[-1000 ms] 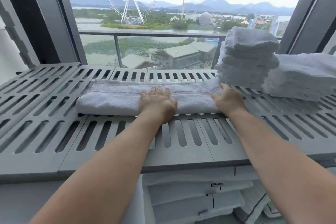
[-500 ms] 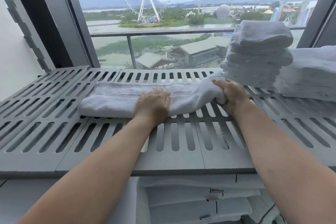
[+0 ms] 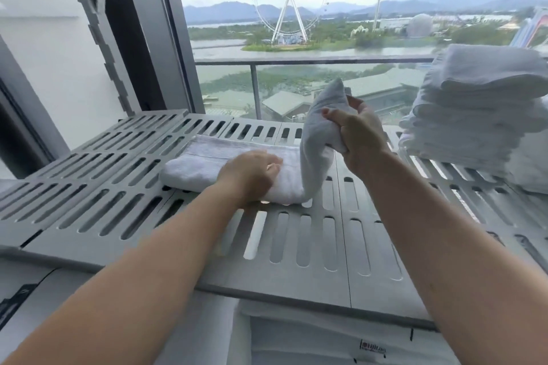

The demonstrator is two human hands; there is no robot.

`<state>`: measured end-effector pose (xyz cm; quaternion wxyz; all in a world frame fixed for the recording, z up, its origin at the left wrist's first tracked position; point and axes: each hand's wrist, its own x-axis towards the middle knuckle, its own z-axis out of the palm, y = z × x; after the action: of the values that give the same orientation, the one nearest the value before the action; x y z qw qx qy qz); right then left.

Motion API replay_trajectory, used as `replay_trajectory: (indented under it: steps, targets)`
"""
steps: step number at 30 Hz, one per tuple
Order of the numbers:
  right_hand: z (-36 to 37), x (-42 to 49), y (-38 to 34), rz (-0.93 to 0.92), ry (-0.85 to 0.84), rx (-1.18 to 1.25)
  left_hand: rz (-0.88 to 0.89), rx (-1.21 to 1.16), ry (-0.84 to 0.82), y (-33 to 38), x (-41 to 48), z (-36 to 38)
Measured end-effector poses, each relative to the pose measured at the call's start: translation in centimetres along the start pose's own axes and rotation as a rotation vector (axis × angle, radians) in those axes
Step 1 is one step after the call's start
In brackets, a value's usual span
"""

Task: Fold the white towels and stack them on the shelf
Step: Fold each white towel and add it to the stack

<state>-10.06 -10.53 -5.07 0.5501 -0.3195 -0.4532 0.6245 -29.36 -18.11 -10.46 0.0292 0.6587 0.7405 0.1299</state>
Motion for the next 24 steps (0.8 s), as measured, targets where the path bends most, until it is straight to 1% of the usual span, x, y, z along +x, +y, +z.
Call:
replay_trajectory:
  steps: [3, 5, 6, 7, 8, 10, 11, 12, 15, 19, 22, 24]
  targets:
    - [2.7, -0.3, 0.2, -0.027, -0.025, -0.119, -0.107, 0.1, 0.12, -4.4, -0.7, -2.4]
    - [5.2, -0.3, 0.7, -0.049, -0.037, -0.271, -0.215, 0.084, 0.12, -7.9, -1.2, -3.6]
    - [6.6, -0.3, 1.1, -0.065, -0.041, -0.362, -0.251, 0.029, 0.096, -9.4, -1.3, -4.1]
    - [8.1, -0.3, 1.7, -0.086, -0.042, -0.453, -0.279, -0.059, 0.069, -10.7, -1.4, -4.5]
    - [9.7, -0.3, 2.3, -0.111, -0.039, -0.537, -0.315, -0.211, 0.063, -11.9, -1.4, -4.8]
    - [12.8, -0.4, 3.8, -0.16, -0.046, -0.669, -0.395, -0.6, 0.086, -13.4, -1.5, -5.1]
    - [14.2, -0.4, 4.5, -0.177, -0.054, -0.721, -0.4, -0.755, 0.1, -13.9, -1.6, -5.2]
    - [15.5, -0.4, 5.3, -0.19, -0.059, -0.769, -0.373, -0.859, 0.098, -14.3, -1.8, -5.1]
    - [18.6, -0.5, 7.2, -0.199, -0.077, -0.934, -0.293, -1.059, 0.07, -15.3, -2.2, -4.7]
    - [20.8, -0.9, 8.8, -0.234, -0.075, -1.147, -0.286, -1.378, 0.058, -15.9, -2.6, -5.5]
    - [21.9, -1.5, 9.3, -0.289, -0.1, -1.311, -0.262, -1.487, 0.073, -16.3, -2.8, -5.7]
    - [22.9, -2.0, 9.3, -0.305, -0.112, -1.37, -0.236, -1.522, 0.066, -16.6, -2.9, -5.3]
